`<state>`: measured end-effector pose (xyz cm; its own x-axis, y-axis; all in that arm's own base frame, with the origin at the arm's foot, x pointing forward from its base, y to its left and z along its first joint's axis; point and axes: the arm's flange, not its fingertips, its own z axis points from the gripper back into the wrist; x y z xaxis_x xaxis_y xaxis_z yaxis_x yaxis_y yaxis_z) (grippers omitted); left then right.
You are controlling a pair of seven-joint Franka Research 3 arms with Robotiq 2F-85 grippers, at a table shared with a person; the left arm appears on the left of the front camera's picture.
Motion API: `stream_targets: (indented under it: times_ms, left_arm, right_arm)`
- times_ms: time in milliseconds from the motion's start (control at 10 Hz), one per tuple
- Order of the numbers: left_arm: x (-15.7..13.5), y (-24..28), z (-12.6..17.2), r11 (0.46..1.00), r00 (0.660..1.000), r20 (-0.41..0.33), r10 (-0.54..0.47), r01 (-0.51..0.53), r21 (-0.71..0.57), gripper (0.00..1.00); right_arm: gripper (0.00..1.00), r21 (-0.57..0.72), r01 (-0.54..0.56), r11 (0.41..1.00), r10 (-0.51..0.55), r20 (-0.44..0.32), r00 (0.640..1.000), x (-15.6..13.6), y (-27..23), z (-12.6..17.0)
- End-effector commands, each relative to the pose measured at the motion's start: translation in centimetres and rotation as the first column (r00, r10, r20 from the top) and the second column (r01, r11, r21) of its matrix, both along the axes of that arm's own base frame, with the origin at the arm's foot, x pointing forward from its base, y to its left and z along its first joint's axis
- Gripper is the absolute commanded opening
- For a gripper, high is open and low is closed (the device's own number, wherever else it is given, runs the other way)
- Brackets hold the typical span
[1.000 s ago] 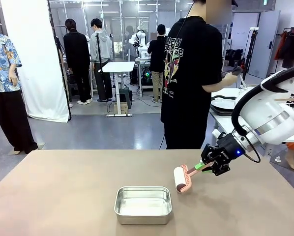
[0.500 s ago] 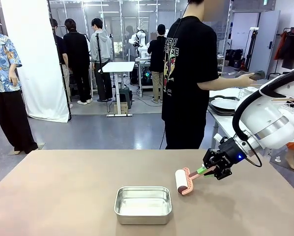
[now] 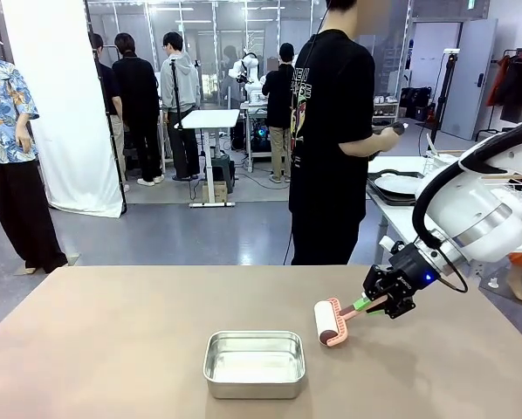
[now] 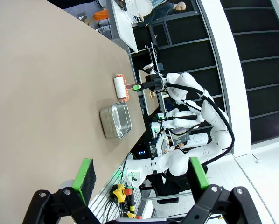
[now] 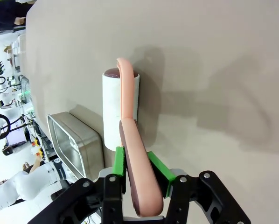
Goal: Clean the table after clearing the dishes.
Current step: When the right (or left) Handle tray is removed, use the right hand (or left hand) to clean the right (or left) side of the table with the Lint Roller.
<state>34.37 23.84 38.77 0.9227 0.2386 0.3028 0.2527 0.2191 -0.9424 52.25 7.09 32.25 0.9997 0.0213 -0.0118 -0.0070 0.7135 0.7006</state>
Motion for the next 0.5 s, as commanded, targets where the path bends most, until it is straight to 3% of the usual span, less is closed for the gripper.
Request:
stream_targets:
  times_ms: [0, 400]
  left_arm:
    - [-0.4, 0.0, 0.3, 1.0, 1.0, 0.008, 0.008, -0.008, -0.002, 1.0]
    - [-0.4, 0.0, 0.3, 1.0, 1.0, 0.008, 0.008, -0.008, -0.002, 1.0]
  right_arm:
    - [0.23, -0.173, 0.025, 0.985, -0.03, -0.027, 0.999, 0.6, -1.8, -2.3]
    - [0.23, -0.29, 0.053, 0.955, -0.064, -0.029, 0.998, 0.8, -4.6, -1.8]
